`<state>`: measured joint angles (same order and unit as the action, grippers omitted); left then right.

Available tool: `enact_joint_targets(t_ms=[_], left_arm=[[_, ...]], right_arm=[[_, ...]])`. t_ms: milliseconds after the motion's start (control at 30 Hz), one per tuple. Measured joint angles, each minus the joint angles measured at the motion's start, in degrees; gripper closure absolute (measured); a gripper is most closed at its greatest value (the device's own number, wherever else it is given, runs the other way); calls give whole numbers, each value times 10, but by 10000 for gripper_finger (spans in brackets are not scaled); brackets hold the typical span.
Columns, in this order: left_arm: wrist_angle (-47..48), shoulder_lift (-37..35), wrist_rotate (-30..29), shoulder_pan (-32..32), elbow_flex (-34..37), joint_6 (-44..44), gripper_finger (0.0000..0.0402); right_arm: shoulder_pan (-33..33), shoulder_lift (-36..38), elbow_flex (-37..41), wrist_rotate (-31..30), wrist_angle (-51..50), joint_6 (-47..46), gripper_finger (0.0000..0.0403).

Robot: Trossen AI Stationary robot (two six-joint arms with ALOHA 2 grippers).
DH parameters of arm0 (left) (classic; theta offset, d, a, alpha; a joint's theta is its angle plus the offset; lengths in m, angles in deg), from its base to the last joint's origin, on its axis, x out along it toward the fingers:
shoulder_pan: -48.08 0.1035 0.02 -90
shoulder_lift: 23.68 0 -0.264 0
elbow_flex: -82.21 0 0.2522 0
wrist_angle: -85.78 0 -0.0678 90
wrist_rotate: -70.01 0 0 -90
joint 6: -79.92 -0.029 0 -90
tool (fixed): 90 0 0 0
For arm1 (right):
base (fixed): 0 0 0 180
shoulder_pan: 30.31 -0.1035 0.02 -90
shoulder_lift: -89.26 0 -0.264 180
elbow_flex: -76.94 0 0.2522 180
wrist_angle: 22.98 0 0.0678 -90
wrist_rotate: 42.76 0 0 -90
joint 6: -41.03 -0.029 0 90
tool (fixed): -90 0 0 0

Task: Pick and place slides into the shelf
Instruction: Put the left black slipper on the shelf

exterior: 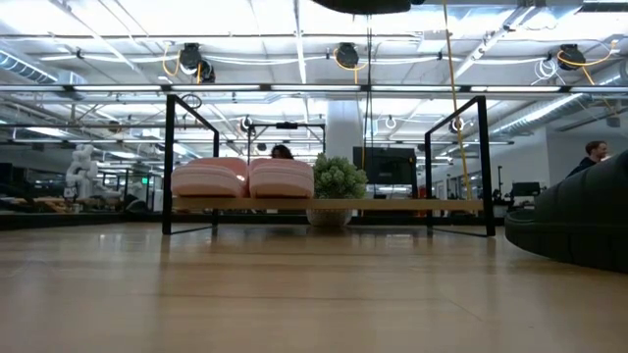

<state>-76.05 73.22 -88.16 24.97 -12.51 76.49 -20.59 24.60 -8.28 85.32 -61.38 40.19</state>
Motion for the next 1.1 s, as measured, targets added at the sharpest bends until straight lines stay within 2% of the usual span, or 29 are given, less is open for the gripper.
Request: enact_joint_targets(t_ms=[267,367,500,733,900,1100], left_arm=[[-195,59,-34,37,39,80,402],[-266,100,-67,60,26,87,402],[-348,156,-69,97,1,102,402],[-342,228,-108,139,-53,157,402],[-346,248,-191,151,-75,172,402],[-344,269,-194,158,-75,193,402]], right_arm=[[19,57,0,-114,22,6,360],[19,84,0,-128,58,-7,360],[19,115,0,-126,102,-36,360],[19,151,0,-126,105,-52,360],[19,153,0,-127,99,-68,360],[19,143,0,-128,98,-81,360]])
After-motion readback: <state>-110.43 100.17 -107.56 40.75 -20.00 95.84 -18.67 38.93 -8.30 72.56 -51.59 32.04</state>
